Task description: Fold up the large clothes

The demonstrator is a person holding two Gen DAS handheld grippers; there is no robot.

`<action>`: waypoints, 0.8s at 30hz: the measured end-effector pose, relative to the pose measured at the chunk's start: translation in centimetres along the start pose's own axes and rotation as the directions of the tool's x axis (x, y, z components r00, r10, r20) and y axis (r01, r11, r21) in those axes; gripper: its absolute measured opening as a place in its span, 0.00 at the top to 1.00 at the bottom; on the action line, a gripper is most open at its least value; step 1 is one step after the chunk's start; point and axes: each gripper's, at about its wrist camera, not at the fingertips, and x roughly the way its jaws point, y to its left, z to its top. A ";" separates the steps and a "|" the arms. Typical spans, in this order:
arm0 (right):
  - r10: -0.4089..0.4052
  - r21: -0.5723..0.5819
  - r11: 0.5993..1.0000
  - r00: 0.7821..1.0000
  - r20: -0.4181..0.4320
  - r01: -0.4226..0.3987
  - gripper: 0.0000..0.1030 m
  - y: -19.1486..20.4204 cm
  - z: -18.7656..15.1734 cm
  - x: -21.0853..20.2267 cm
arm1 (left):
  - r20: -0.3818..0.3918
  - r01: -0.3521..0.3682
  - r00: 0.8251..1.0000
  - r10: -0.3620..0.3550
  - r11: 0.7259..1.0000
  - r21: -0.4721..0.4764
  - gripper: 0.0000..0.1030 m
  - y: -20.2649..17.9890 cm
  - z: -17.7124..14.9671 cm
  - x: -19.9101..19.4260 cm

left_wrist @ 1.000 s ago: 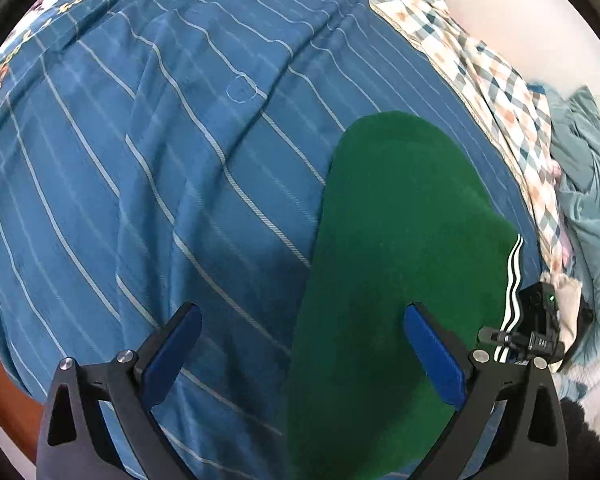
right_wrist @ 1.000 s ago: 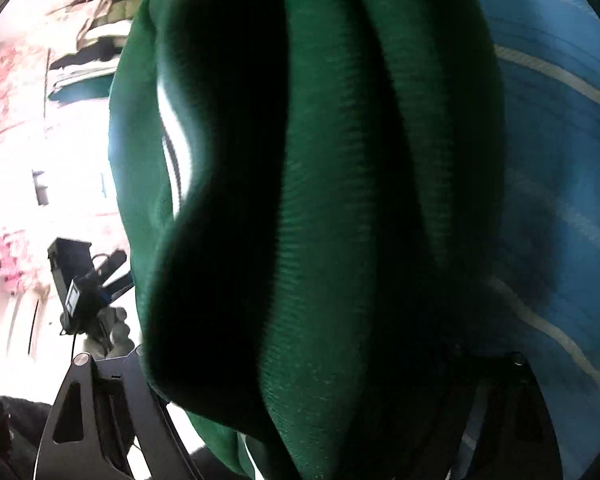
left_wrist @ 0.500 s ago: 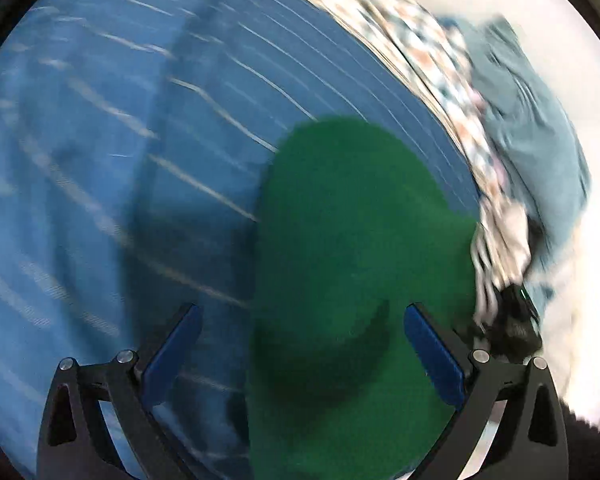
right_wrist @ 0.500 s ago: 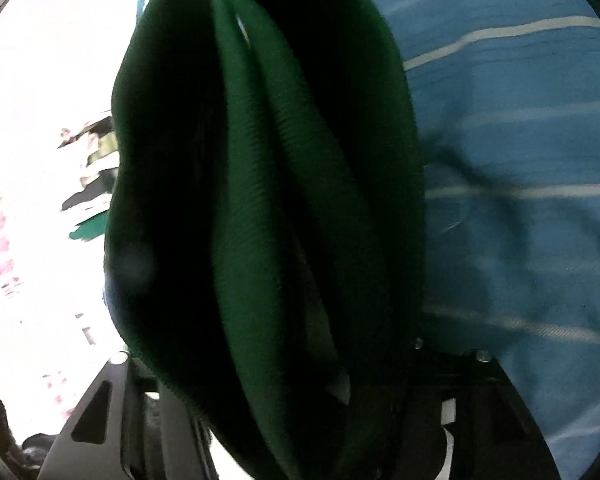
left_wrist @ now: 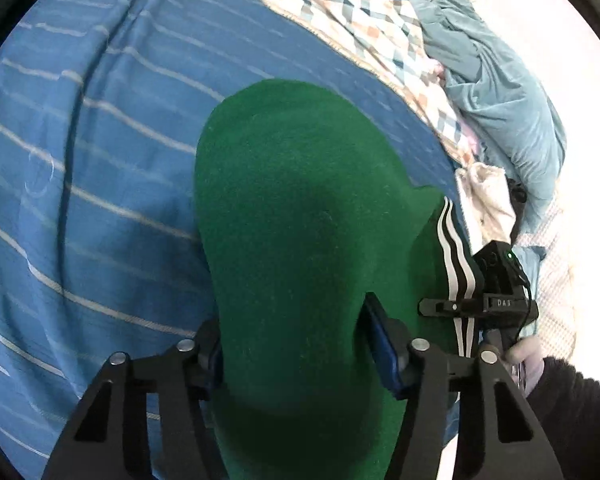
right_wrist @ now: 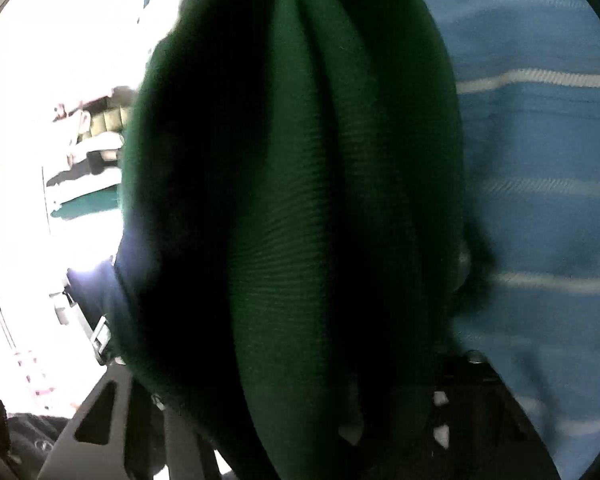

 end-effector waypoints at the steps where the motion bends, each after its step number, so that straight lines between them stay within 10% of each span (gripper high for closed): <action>1: 0.018 0.006 1.000 1.000 0.017 -0.018 0.57 1.0 -0.2 -0.1 | 0.004 0.005 1.000 -0.005 1.000 -0.002 0.48 0.1 0.4 -0.4; 12: 0.114 -0.060 0.993 0.983 0.142 -0.107 0.57 10.8 7.8 -5.2 | 0.067 0.029 0.997 -0.035 0.996 0.085 0.48 -2.6 12.8 -2.6; 24: 0.120 -0.114 0.989 0.965 0.235 -0.095 0.57 16.7 29.8 -5.2 | 0.097 0.041 0.993 -0.061 0.980 0.194 0.48 -2.1 37.3 4.5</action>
